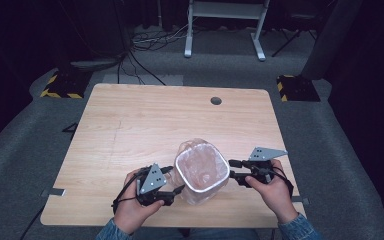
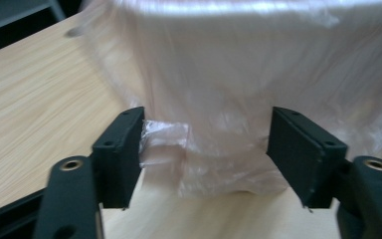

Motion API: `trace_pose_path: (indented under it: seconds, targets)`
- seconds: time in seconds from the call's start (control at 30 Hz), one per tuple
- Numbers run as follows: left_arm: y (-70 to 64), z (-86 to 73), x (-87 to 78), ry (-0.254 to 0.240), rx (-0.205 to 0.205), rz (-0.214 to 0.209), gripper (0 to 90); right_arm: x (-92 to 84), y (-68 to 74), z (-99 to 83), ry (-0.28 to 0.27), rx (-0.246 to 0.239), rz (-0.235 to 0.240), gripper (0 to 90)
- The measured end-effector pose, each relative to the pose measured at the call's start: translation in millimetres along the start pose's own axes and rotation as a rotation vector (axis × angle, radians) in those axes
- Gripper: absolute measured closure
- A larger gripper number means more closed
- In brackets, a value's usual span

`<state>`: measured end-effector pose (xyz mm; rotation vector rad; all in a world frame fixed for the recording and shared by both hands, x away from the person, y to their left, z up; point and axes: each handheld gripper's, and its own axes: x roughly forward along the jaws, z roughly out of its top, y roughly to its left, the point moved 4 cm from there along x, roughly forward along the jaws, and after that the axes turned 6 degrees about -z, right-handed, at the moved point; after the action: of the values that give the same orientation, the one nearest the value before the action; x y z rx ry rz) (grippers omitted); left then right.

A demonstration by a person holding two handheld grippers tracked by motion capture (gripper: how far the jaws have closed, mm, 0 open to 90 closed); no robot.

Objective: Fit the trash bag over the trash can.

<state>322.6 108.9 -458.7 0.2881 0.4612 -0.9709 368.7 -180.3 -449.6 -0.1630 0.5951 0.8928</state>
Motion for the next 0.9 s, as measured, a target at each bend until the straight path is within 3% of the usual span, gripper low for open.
trace_pose_path:
  seconds: [0.1, 0.2, 0.27, 0.3, 0.4, 0.5, 0.6, 0.77, 0.9]
  targets:
    - [12.7, -6.8, 4.6, 0.020, -0.027, 0.056, 39.0, 10.2, 7.9, -9.8, 0.032, 0.024, 0.034, 51.6]
    - [21.9, -16.8, 13.3, 0.055, -0.067, 0.078, 40.5, 18.8, 12.7, -16.4, 0.067, 0.013, 0.029, 50.9]
    - [26.0, -23.5, 17.7, 0.064, -0.097, 0.072, 41.5, 30.0, 16.2, -25.8, 0.101, 0.014, 0.025, 48.6]
    - [29.2, -29.9, 21.3, 0.073, -0.132, 0.049, 40.8, 32.7, 16.3, -28.2, 0.106, 0.017, 0.023, 48.1]
    - [29.4, -37.6, 25.6, 0.098, -0.165, 0.009, 40.2, 38.1, 16.7, -33.7, 0.125, 0.021, 0.016, 46.1]
    - [30.8, -40.3, 23.4, 0.079, -0.181, 0.002, 37.6, 39.8, 16.2, -36.8, 0.136, 0.024, 0.008, 42.0]
    - [31.4, -37.0, 7.6, 0.032, -0.186, 0.002, 35.4, 33.6, 15.4, -35.0, 0.115, 0.019, 0.014, 38.8]
    - [24.3, -24.9, -21.5, -0.030, -0.170, -0.013, 32.5, 5.6, 13.5, -16.7, 0.030, -0.008, 0.001, 37.7]
    - [10.2, -10.4, -34.3, -0.035, -0.106, -0.019, 30.7, -18.4, 14.3, 2.4, -0.013, -0.051, -0.016, 41.0]
